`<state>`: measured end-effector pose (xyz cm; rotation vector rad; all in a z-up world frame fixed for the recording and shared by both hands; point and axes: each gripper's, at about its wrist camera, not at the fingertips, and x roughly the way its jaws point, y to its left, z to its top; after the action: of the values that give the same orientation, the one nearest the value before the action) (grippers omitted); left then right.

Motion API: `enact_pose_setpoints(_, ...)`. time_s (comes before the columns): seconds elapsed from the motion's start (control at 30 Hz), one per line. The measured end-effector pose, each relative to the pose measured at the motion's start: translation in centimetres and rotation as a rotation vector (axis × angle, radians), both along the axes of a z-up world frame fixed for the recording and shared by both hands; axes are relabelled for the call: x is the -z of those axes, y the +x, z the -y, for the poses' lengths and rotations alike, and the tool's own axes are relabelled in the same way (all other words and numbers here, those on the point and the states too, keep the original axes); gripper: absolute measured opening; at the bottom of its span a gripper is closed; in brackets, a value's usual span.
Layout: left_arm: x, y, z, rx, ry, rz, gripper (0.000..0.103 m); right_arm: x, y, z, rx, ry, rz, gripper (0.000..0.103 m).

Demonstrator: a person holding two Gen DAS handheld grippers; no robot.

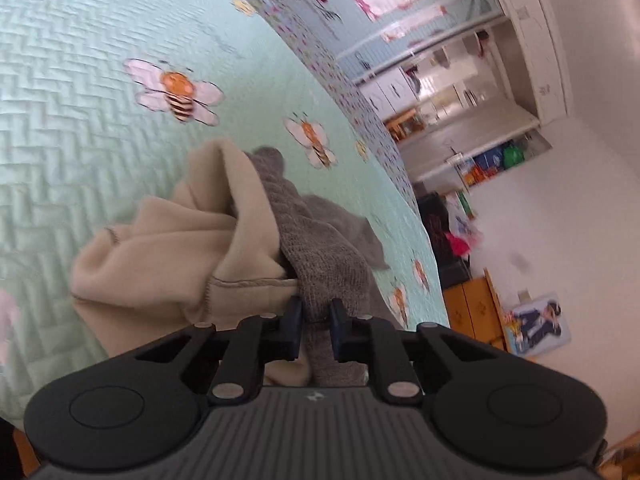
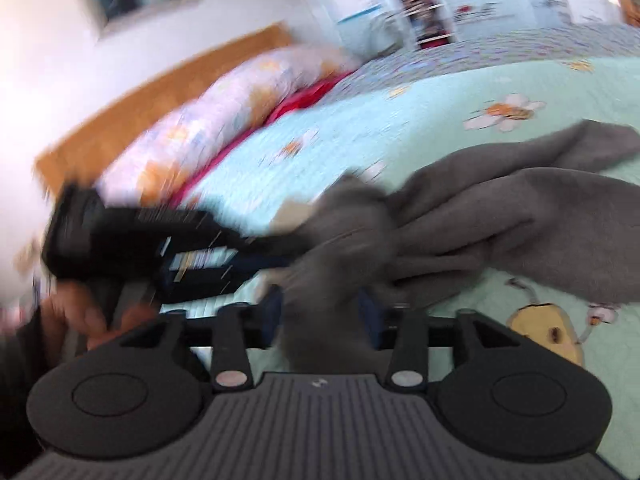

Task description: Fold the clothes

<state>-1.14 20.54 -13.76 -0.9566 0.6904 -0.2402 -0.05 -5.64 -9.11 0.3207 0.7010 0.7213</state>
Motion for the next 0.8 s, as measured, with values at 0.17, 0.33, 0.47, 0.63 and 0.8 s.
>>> enact_pose_setpoints(0.17,-0.5,-0.6,-1.2,-0.009,-0.005,0.026,0.015,1.8,3.3,6.2,0.277,0.149,-0.172,0.061)
enact_pose_setpoints(0.33,-0.8,-0.1,-0.3,0.020,0.028,0.025,0.015,6.5,6.6,10.2,0.478,0.281,-0.413,0.063)
enact_pose_setpoints(0.47,-0.3,0.4,0.1,0.036,0.047,-0.001,0.016,11.7,7.5,14.2,0.628,0.569,-0.627,0.063)
enact_pose_setpoints(0.63,0.2,0.6,-0.2,0.029,0.045,-0.024,0.020,14.0,5.8,19.1,0.782,0.813,-0.633,0.062)
enact_pose_setpoints(0.8,0.0,0.9,0.4,0.039,0.060,-0.029,0.021,13.9,5.3,24.5,0.930,0.828,-0.530,0.062)
